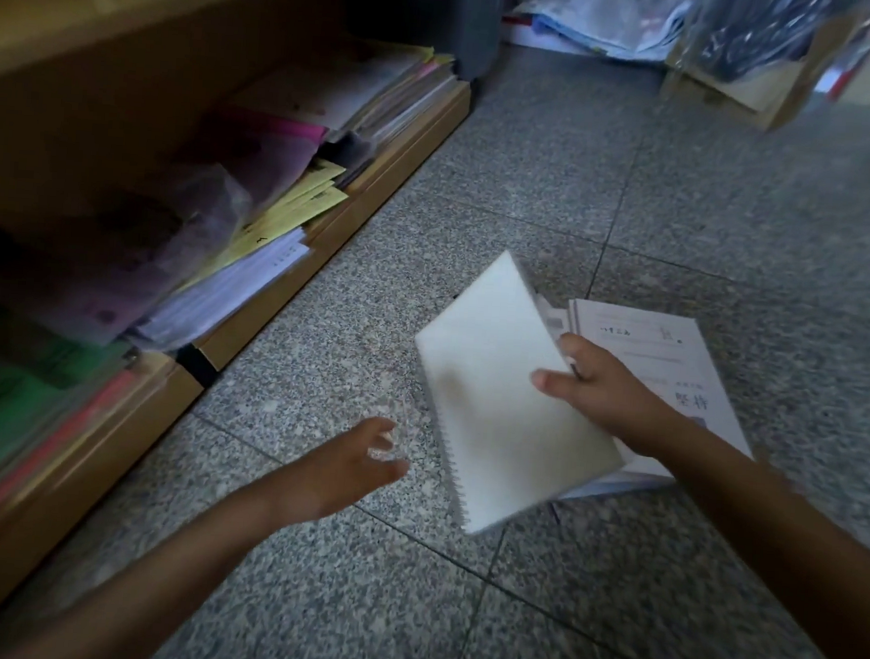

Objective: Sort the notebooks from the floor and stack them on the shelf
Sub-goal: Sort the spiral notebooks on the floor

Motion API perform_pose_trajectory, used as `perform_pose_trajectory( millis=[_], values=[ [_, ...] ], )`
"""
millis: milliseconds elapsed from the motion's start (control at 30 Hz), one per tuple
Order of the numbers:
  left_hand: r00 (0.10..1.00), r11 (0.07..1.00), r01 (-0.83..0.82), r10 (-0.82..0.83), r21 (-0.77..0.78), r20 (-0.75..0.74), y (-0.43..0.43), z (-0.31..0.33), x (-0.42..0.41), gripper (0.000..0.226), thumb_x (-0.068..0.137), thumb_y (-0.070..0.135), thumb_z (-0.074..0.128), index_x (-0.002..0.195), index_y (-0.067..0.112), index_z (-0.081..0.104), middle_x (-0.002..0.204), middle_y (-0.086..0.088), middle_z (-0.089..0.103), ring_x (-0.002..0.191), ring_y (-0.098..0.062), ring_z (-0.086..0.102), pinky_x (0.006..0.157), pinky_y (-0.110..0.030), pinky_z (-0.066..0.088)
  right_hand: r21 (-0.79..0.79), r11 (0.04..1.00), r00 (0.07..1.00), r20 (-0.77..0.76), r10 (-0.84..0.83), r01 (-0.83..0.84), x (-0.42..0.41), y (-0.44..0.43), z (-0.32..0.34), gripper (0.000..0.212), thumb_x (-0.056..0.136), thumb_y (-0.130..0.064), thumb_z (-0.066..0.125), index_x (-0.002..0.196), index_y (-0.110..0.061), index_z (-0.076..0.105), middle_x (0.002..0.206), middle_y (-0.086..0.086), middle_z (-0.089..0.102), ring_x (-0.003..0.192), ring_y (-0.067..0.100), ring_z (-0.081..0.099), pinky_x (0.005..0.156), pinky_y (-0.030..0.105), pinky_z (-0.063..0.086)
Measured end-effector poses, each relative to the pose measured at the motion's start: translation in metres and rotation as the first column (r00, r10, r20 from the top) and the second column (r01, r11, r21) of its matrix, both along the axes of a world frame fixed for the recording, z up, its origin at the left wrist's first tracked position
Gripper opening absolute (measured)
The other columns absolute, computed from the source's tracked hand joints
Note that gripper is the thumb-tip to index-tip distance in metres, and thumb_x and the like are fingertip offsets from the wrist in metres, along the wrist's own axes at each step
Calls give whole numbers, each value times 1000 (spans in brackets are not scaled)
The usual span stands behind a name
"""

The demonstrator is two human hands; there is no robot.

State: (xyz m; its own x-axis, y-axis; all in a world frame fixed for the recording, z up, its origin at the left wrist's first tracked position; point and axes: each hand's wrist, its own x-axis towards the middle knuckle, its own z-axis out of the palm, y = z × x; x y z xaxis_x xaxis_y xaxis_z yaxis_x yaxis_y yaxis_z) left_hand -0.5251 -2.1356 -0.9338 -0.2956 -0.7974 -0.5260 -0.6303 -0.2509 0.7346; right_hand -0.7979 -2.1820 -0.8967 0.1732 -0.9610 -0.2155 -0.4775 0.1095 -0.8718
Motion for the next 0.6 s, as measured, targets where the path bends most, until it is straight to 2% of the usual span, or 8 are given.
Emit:
perform_pose_trajectory(
  millis=[67,100,200,267,400,467,533,600],
  values=[
    [987,966,-128,146,225,-68,5,-3,-2,72,79,57,60,136,20,36,135,-1,51,115,-18,55,89,-31,47,5,1000,985,174,-5,4,18,4,5,24,93,-16,56,116,-18,54,108,-5,66,91,7,64,74,23,51],
    [962,935,-173,228,308,-151,9,-2,-3,72,73,60,61,130,20,43,131,-2,56,111,-20,58,85,-32,50,11,1000,966,259,-11,9,27,6,6,25,93,-15,55,117,-19,54,110,-3,67,94,9,66,78,25,52],
    [771,876,-326,464,354,-437,22,7,-4,53,73,43,68,118,17,56,112,-8,68,99,-26,66,72,-36,57,-25,1000,922,388,5,5,47,7,11,22,93,-13,54,113,-24,55,113,-4,67,102,10,64,88,31,51],
    [678,852,-490,505,183,-535,28,13,-1,48,77,30,72,118,14,53,109,-8,68,86,-24,70,61,-38,57,-64,998,923,383,42,-18,53,1,14,23,94,-16,52,115,-24,53,118,-4,64,109,12,61,96,36,48],
    [662,766,-630,443,-128,-605,32,38,8,38,84,23,66,115,14,46,100,-6,65,63,-18,66,39,-30,50,-75,995,948,308,87,-67,59,-10,14,36,96,-24,47,133,-23,46,126,-6,59,116,10,56,105,41,41],
    [647,708,-673,422,-214,-634,29,57,13,25,90,11,57,112,14,48,94,0,65,60,-18,64,36,-30,49,-67,995,934,347,91,-72,66,-13,14,36,95,-27,49,131,-28,47,122,-11,60,114,6,57,101,34,46],
    [655,647,-695,389,-314,-648,27,78,22,21,91,7,54,111,12,49,89,0,63,59,-18,62,35,-30,48,-19,998,890,451,60,-58,76,-17,23,40,88,-31,57,126,-35,47,116,-23,59,106,-5,58,87,19,49],
    [653,591,-708,339,-386,-678,24,106,35,23,88,14,58,109,9,49,87,-1,62,57,-17,59,35,-29,47,-16,998,859,509,63,-64,88,-22,40,62,73,-40,66,130,-35,44,118,-21,59,106,-2,59,85,22,47]
  ],
)
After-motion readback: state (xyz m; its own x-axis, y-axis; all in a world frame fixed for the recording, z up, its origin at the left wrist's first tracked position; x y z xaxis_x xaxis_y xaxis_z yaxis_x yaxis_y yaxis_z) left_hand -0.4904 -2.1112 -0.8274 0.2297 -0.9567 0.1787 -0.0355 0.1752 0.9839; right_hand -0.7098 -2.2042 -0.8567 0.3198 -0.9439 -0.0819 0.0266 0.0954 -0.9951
